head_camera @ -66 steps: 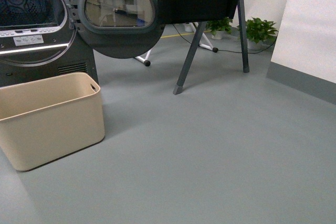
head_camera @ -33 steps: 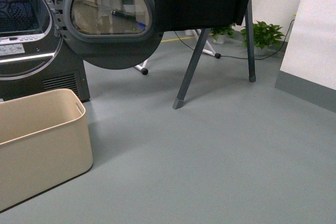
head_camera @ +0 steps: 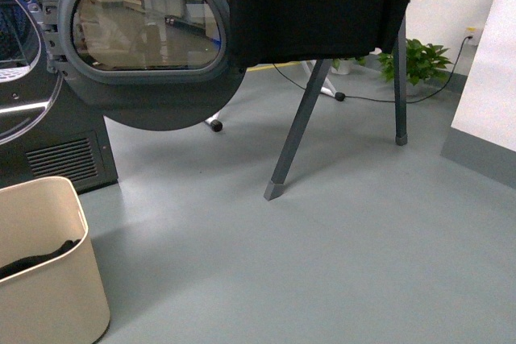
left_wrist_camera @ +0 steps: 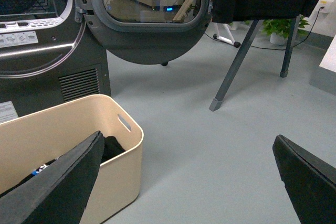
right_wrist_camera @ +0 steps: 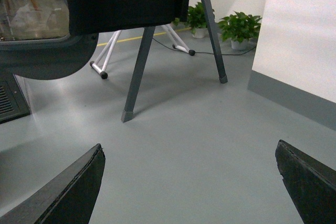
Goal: Move hamper under clothes hanger
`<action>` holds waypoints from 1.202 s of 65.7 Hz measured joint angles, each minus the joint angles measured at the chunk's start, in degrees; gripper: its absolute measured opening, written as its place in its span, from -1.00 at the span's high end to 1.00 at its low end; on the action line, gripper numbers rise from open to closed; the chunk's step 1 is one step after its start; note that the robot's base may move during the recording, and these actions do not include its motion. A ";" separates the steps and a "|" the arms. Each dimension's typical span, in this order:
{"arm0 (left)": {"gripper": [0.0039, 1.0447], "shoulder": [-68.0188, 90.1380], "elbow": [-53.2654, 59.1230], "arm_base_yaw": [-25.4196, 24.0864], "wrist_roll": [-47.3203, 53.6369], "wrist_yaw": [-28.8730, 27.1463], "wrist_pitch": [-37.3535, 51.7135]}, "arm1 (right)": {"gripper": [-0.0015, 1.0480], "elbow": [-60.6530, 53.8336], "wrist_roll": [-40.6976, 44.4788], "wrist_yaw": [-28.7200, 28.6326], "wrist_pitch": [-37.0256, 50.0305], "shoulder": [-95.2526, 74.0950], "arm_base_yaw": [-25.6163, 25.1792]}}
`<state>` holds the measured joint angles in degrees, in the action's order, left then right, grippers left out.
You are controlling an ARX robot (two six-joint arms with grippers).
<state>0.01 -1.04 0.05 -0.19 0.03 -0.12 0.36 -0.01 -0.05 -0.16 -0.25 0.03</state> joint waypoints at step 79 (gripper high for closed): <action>-0.88 0.04 0.00 0.00 0.02 -0.02 0.02 | -0.85 -0.02 0.00 0.00 0.00 0.04 0.00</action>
<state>0.05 -1.04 0.05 -0.16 0.01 -0.10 0.34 -0.01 -0.05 -0.16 -0.21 0.03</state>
